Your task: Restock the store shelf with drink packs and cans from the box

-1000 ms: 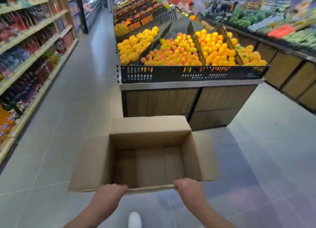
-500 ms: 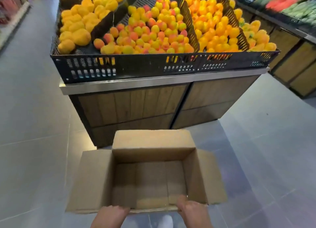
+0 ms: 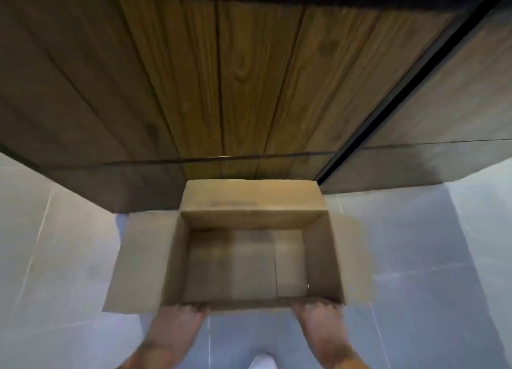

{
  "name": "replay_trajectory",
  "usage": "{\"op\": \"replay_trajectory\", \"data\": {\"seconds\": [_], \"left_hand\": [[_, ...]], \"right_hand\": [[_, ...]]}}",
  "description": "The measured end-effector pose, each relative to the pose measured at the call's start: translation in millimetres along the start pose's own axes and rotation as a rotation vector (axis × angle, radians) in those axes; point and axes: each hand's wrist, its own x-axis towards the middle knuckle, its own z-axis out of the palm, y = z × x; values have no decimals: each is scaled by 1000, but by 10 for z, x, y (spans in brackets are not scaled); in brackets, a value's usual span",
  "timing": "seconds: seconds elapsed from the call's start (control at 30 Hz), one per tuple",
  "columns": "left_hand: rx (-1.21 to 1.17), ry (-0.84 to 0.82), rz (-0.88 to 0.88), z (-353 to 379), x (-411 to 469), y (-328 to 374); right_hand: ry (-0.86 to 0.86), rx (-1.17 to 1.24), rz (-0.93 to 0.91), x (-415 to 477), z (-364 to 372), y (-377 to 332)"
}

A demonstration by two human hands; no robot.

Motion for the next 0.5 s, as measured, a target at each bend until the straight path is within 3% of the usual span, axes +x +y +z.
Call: {"op": "replay_trajectory", "data": {"seconds": [0.03,0.17,0.27,0.5], "left_hand": [[45,41,12,79,160,22],[102,8,-82,294,662,0],[149,-48,-87,328,789,25],[44,-158,-254,317,737,182]], "right_hand": [[-87,24,-6,219,154,96],[-140,-60,9,704,548,302],[-105,-97,-4,857,625,346],[-227,25,-67,765,665,218]]}}
